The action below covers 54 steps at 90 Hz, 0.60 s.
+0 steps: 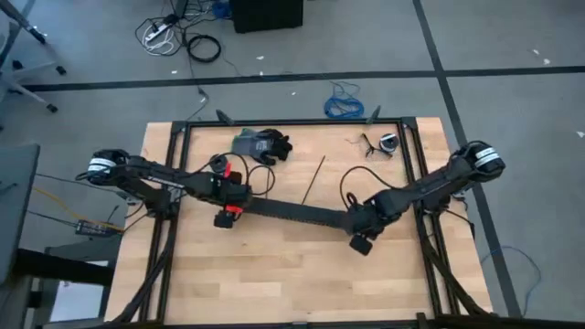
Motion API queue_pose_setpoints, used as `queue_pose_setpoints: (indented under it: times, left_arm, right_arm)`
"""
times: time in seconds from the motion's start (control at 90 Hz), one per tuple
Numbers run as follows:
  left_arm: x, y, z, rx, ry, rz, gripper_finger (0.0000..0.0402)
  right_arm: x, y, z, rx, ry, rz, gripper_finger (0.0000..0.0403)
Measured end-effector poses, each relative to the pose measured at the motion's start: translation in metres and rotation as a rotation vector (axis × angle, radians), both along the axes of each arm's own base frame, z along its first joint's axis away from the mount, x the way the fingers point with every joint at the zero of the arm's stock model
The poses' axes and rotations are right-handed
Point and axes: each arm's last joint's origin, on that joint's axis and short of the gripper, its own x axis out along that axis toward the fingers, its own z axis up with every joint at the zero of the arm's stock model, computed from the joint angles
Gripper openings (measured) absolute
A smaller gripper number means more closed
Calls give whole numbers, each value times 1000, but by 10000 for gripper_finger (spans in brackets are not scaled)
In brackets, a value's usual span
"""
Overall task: Ziptie cables
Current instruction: Close the black cable duct cover
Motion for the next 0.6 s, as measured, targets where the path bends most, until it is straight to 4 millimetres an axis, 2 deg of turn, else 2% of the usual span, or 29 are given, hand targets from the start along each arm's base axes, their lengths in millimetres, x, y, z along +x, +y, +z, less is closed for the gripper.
queue_pose_setpoints:
  times: [0.144,0.244,0.4,0.6]
  left_arm:
    - [5,2,6,91,-6,-76,294]
    - [11,-1,11,31,-44,-122,294]
    - [22,-7,20,-143,-134,-181,294]
    - [23,-12,22,-193,-144,-219,294]
  right_arm:
    - [-4,-5,-28,20,-114,5,0]
    - [-9,-9,-42,35,-141,8,0]
    - [-12,-15,-50,42,-151,15,0]
    - [-11,-24,-51,38,-144,57,0]
